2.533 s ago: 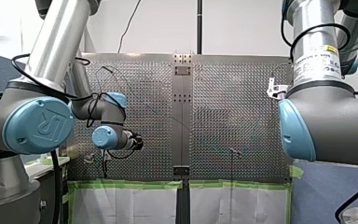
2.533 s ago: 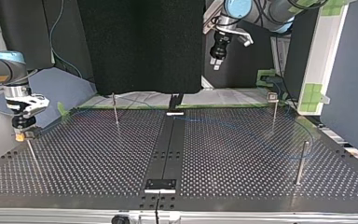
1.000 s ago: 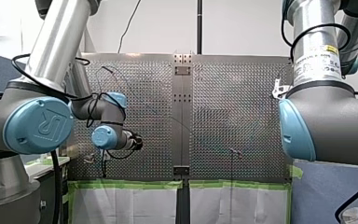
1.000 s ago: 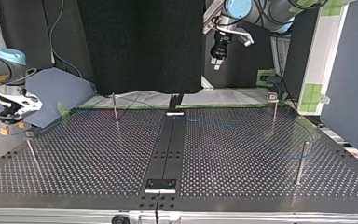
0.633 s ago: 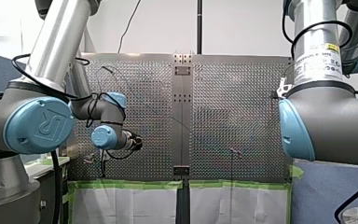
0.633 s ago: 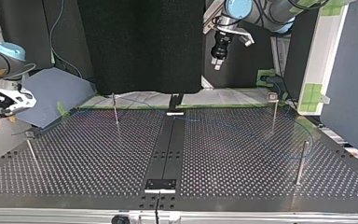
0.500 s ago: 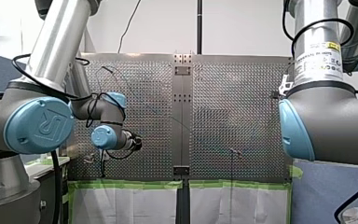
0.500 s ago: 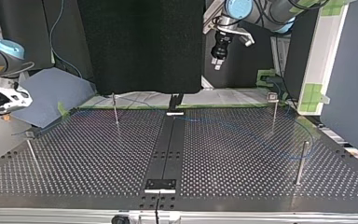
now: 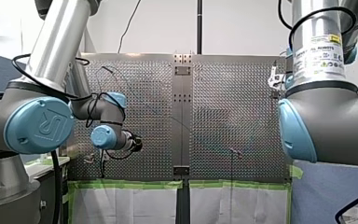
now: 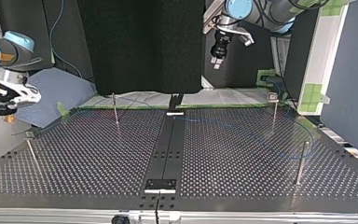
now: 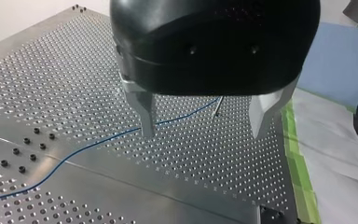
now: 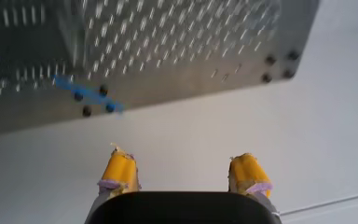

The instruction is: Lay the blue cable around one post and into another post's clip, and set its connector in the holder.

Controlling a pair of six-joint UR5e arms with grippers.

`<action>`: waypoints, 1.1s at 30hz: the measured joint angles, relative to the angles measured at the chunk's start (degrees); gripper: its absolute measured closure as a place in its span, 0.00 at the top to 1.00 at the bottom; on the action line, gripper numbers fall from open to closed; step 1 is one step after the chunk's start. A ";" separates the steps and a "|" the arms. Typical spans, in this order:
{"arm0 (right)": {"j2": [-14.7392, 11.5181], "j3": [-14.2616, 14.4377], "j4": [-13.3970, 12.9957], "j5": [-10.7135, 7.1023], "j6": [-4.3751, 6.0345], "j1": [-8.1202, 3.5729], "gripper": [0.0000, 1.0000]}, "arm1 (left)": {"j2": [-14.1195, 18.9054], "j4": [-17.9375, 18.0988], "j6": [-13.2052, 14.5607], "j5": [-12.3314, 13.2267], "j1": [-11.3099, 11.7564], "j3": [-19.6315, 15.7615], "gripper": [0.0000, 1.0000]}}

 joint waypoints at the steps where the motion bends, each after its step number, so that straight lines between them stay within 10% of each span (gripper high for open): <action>1: -0.50 0.52 -0.51 0.22 -0.50 0.50 1.00 | 0.02 -0.01 -0.07 0.12 -0.01 0.00 1.00; 12: -5.43 6.06 -3.73 5.13 -6.04 6.04 1.00 | 0.02 0.12 -0.41 0.22 -0.03 -0.01 1.00; 24: -0.84 11.84 -8.15 10.91 -11.72 11.83 1.00 | 0.03 2.31 -0.34 -2.03 0.11 0.04 1.00; 33: 4.02 10.97 -10.33 15.77 -11.87 16.69 1.00 | 0.02 4.14 0.33 -6.50 0.32 0.39 1.00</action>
